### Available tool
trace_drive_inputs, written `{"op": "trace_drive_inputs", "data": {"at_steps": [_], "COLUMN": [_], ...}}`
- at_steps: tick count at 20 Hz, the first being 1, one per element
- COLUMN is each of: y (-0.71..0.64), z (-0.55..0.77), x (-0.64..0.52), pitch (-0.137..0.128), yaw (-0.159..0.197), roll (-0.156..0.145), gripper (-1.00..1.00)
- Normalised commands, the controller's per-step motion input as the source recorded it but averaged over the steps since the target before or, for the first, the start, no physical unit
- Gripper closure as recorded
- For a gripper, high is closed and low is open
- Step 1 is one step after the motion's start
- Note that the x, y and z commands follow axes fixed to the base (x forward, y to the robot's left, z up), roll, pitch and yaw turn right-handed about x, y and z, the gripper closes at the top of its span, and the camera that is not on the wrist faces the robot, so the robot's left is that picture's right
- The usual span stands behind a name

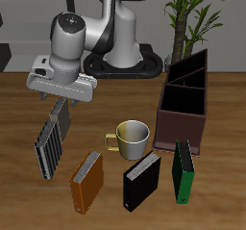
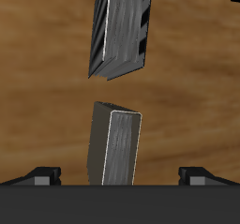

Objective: Place the yellow book into the left desk caddy's back compartment

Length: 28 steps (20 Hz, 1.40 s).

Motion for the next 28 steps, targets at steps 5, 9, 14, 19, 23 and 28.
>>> {"op": "trace_drive_inputs", "data": {"at_steps": [5,9,14,19,23,28], "y": [-0.08,-0.04,0.04,0.1,0.18,0.32], "z": [-0.36,-0.26,-0.12,0.16,0.24,0.49], "x": [0.01,0.02,0.04,-0.02,-0.03,-0.12], "pitch": [0.033,0.027,0.01,-0.023,-0.021,-0.036], "yaw": [-0.011,-0.021,-0.007,-0.004,0.002,0.009], "roll": [-0.013,0.001,0.002,0.005,0.034,0.052], "gripper": [-1.0,1.0,1.0,1.0,1.0,1.0]}}
